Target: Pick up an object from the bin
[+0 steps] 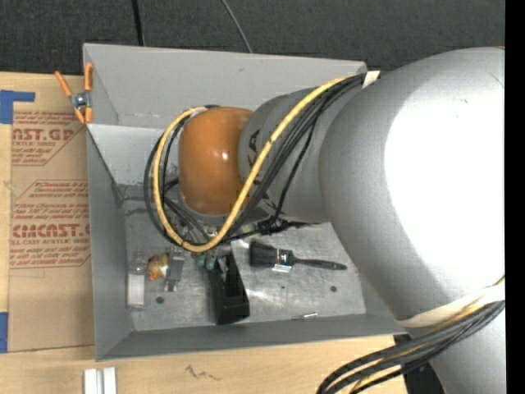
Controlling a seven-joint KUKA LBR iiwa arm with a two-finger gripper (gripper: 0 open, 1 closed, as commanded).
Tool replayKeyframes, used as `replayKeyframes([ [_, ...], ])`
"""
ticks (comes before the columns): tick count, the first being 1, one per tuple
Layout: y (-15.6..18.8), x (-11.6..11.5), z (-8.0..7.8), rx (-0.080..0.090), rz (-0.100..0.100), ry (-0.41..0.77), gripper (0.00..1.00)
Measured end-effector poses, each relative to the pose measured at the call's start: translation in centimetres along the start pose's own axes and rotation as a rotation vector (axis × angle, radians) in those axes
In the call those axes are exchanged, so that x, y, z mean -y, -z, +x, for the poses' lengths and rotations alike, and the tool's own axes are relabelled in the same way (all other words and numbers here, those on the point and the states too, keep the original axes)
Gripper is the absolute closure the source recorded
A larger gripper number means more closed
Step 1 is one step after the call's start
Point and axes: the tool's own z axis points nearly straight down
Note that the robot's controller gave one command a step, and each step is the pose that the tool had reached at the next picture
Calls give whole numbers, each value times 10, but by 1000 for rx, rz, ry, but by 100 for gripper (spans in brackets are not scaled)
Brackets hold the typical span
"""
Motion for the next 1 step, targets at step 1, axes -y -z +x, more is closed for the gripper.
replayKeyframes([
  [1,21,-1,-2,6,-3,0,100],
])
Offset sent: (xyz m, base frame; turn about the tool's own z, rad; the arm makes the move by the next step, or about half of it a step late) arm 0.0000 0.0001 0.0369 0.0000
